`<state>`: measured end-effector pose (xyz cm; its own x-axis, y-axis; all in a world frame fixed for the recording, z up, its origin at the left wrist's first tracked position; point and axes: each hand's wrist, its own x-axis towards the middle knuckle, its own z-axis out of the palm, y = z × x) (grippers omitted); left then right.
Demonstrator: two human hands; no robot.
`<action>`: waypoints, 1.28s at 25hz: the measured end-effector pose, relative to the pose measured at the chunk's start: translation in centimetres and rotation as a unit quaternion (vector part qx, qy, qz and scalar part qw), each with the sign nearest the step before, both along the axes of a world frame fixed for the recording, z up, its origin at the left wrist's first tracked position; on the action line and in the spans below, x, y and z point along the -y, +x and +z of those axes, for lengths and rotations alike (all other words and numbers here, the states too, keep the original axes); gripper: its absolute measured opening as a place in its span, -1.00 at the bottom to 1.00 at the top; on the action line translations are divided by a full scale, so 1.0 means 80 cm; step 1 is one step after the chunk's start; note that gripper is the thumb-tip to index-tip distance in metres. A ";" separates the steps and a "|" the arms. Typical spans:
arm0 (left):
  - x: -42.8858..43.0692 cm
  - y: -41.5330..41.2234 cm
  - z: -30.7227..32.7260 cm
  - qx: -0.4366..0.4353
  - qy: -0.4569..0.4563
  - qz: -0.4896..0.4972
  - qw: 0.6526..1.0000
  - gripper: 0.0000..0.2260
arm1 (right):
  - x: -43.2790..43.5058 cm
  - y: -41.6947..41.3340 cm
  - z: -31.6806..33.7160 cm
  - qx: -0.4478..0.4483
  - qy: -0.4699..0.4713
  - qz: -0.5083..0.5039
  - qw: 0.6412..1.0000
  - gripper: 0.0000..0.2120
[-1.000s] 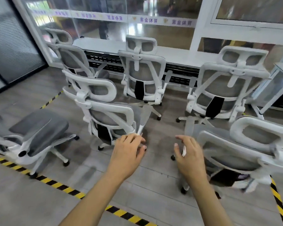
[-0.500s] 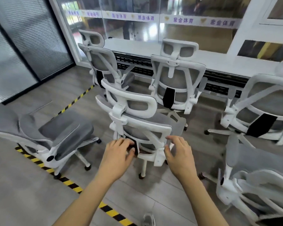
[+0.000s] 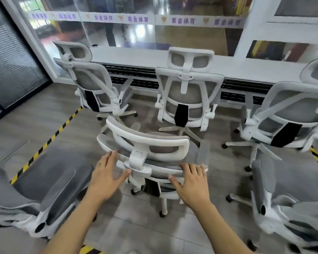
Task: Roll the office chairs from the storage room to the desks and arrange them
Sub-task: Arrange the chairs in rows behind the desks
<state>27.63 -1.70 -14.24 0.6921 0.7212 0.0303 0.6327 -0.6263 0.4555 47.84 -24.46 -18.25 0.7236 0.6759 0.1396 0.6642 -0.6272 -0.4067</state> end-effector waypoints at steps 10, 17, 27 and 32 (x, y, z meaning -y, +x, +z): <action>-0.024 0.018 -0.042 0.041 0.026 -0.110 0.993 -0.09 | 0.042 -0.029 -0.010 0.022 0.024 -0.090 0.995 -0.53; -0.006 0.061 -0.044 0.046 0.016 -0.089 0.995 -0.13 | 0.053 0.025 0.013 -0.033 0.054 -0.088 0.994 -0.53; -0.005 0.103 -0.042 0.041 0.038 -0.103 0.993 -0.19 | 0.064 0.070 0.001 -0.066 0.076 -0.082 0.992 -0.52; 0.011 0.102 -0.039 0.025 0.033 -0.083 0.996 -0.12 | 0.071 0.077 0.001 -0.065 0.081 -0.068 0.992 -0.55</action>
<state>35.80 -2.58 -17.38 0.7975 0.5929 0.1116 0.4963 -0.7498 0.4375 54.02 -30.17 -18.14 0.8255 0.5471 0.1386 0.5138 -0.6268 -0.5858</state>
